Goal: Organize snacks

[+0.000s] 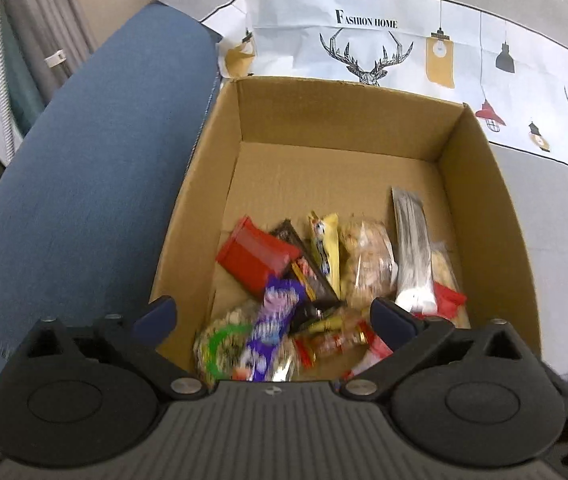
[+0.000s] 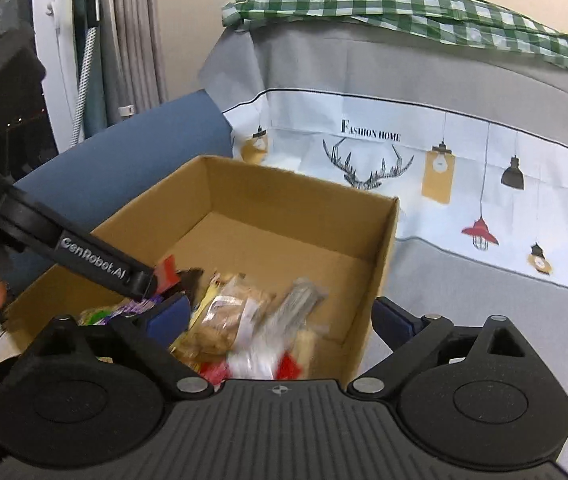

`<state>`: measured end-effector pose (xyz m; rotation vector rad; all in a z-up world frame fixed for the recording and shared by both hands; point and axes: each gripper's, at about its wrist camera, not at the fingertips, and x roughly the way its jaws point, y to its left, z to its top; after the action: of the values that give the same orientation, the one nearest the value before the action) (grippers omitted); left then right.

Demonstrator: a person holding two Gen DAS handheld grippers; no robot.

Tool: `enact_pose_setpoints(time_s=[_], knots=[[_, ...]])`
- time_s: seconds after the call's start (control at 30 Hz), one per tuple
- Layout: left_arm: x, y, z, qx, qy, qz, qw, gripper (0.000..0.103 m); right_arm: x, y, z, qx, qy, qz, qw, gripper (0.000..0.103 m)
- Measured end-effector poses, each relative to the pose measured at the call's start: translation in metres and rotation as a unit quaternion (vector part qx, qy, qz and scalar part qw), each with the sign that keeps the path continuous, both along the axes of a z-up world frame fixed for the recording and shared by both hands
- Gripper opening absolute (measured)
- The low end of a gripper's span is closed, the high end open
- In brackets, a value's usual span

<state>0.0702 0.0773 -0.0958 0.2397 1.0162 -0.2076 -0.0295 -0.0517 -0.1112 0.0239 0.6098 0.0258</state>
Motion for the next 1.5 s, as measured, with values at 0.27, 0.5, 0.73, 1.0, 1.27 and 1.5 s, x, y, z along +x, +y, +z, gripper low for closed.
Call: enact_pose_setpoints(time_s=[0.27, 0.5, 0.73, 1.0, 1.27, 1.5], knots=[[-0.079, 0.018, 0.026, -0.014, -0.019, 0.017, 0.9996, 0.103, -0.077, 0.011, 0.023, 0.02, -0.011, -0.019, 1.0, 0.102], [-0.14, 0.019, 0.043, -0.001, -0.069, 0.012, 0.9976, 0.103, -0.124, 0.021, 0.038, 0.0, -0.035, -0.029, 0.999, 0.102], [-0.175, 0.02, 0.053, 0.027, -0.105, 0.018, 0.9939, 0.103, -0.16, 0.033, 0.042, -0.013, -0.042, -0.029, 0.999, 0.102], [-0.189, 0.036, 0.058, 0.001, -0.095, 0.047, 0.9944, 0.103, -0.183, 0.033, 0.05, -0.015, -0.067, -0.039, 0.997, 0.102], [-0.196, 0.038, 0.062, 0.005, -0.105, 0.048, 0.9934, 0.103, -0.188, 0.039, 0.051, -0.017, -0.076, -0.034, 0.996, 0.102], [-0.197, 0.034, 0.06, 0.01, -0.105, 0.039, 0.9936, 0.103, -0.189, 0.036, 0.051, -0.014, -0.075, -0.03, 0.997, 0.102]])
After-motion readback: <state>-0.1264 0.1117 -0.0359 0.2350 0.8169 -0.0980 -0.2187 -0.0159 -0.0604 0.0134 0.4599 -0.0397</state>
